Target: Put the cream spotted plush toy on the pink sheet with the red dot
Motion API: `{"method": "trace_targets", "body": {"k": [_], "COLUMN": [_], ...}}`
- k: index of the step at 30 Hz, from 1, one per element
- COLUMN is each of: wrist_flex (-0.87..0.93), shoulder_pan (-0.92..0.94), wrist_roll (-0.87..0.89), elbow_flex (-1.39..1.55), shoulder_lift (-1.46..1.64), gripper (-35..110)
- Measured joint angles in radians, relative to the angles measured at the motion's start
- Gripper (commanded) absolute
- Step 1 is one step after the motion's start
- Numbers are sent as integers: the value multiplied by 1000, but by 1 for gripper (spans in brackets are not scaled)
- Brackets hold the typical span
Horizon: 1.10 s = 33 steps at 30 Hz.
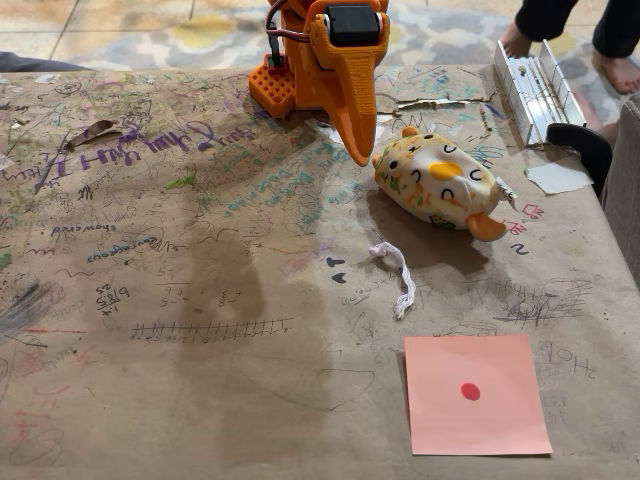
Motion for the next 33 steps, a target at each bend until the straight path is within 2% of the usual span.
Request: {"method": "trace_targets", "body": {"k": [17,20,24,28,31,33], "wrist_flex": [0,41,239,549,772,827], "shoulder_pan": [-37,-84,-169,-316,-371,-382], "wrist_roll": [-40,-137,-275,-500,-661,-710], "elbow_flex": [0,0,-97,-364,-598,-689], "shoulder_lift": [0,0,-2,-77,-190,-273], "gripper": [0,0,2,28,33,34]}}
